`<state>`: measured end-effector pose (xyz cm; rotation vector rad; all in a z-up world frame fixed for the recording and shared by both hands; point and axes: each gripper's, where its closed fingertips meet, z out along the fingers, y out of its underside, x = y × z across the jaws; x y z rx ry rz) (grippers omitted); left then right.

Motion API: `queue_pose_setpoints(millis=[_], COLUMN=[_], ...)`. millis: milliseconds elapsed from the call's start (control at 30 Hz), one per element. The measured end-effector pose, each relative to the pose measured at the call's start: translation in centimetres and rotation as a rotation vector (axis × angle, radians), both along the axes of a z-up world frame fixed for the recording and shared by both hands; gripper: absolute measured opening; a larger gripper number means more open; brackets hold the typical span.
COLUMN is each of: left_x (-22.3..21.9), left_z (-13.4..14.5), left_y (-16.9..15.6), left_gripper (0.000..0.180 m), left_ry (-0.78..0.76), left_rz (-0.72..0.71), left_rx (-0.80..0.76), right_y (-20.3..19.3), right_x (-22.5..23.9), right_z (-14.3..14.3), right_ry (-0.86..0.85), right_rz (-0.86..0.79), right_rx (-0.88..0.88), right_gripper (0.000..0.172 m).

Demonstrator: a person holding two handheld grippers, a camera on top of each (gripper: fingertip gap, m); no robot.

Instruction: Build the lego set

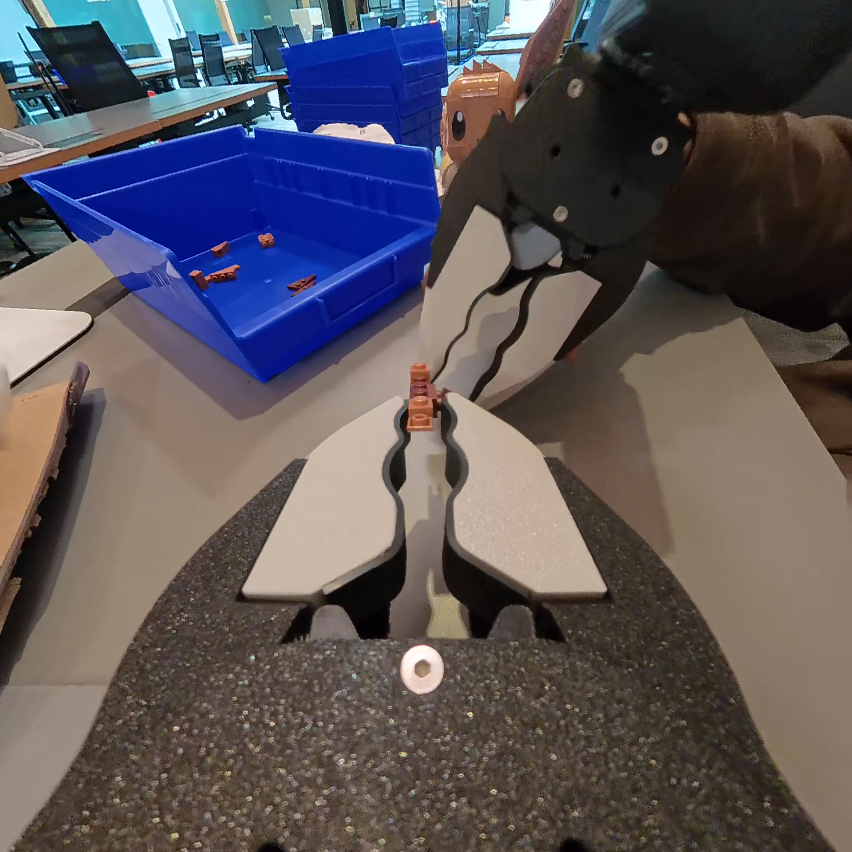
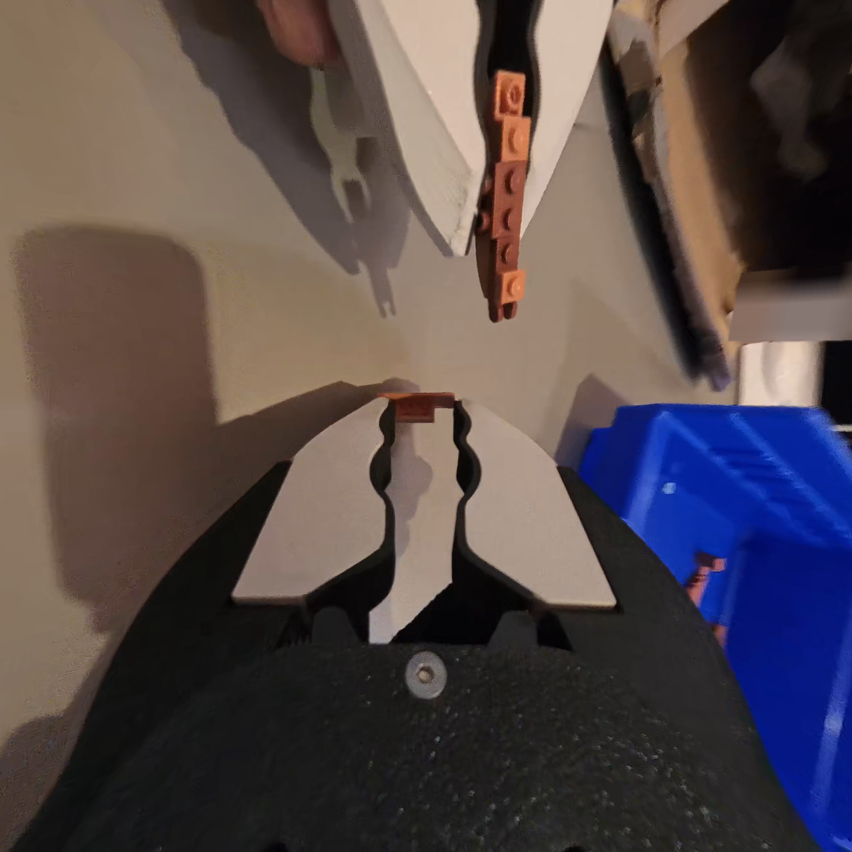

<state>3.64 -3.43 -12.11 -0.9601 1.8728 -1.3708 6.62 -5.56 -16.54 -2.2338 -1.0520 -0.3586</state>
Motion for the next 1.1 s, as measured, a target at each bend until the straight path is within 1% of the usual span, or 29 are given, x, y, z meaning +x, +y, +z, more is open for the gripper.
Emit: queue_pose_setpoints(millis=[67,133,200,300,367,467,533,633,733,867,967,1067,1100], left_x=[0.0,0.0,0.0,-0.1,-0.2,-0.4,-0.5,-0.8,-1.2,-1.7,-1.8,-1.9,-1.8], left_z=[0.0,0.0,0.1,0.4,0.6,1.0,1.3,1.7,2.1,2.0,1.9,1.8,1.8], left_y=[0.0,0.0,0.0,0.0,-0.1,-0.3,-0.4,-0.8,-1.5,-2.3,-2.6,-2.7,-2.8], left_gripper=[0.012,0.012,0.011,0.011,0.011,0.012,0.012,0.012,0.012,0.012,0.012,0.012,0.012], left_ry=[0.002,-0.003,-0.011,-0.03,-0.044,-0.063,-0.075,-0.09,-0.111,-0.117,-0.119,-0.116,-0.117], left_rz=[0.0,0.001,0.0,-0.007,-0.016,-0.034,-0.05,-0.086,-0.128,-0.175,-0.192,-0.198,-0.198], left_rx=[0.0,0.002,0.002,-0.006,-0.014,-0.035,-0.057,-0.089,-0.109,-0.091,-0.082,-0.071,-0.067], right_y=[0.0,-0.4,-0.8,-0.5,-0.5,-0.3,-0.1,0.2,0.2,0.1,0.1,0.2,0.2], right_x=[0.3,-0.1,-0.4,-0.5,-0.8,-1.0,-1.4,-2.0,-2.9,-4.2,-4.7,-4.9,-4.9], right_z=[0.3,0.0,-0.8,-1.2,-1.2,-0.1,1.4,4.0,5.5,6.2,6.1,6.1,6.1], right_ry=[-0.105,-0.185,-0.223,-0.232,-0.183,-0.058,0.071,0.272,0.395,0.487,0.502,0.513,0.514], right_rz=[0.065,0.157,0.205,0.217,0.213,0.189,0.178,0.164,0.181,0.217,0.227,0.229,0.226], right_rx=[0.027,0.022,-0.013,-0.013,-0.02,0.034,0.104,0.206,0.25,0.245,0.236,0.24,0.238], right_gripper=[0.024,0.024,0.024,0.024,0.025,0.032,0.037,0.038,0.038,0.035,0.026,0.01,0.01])
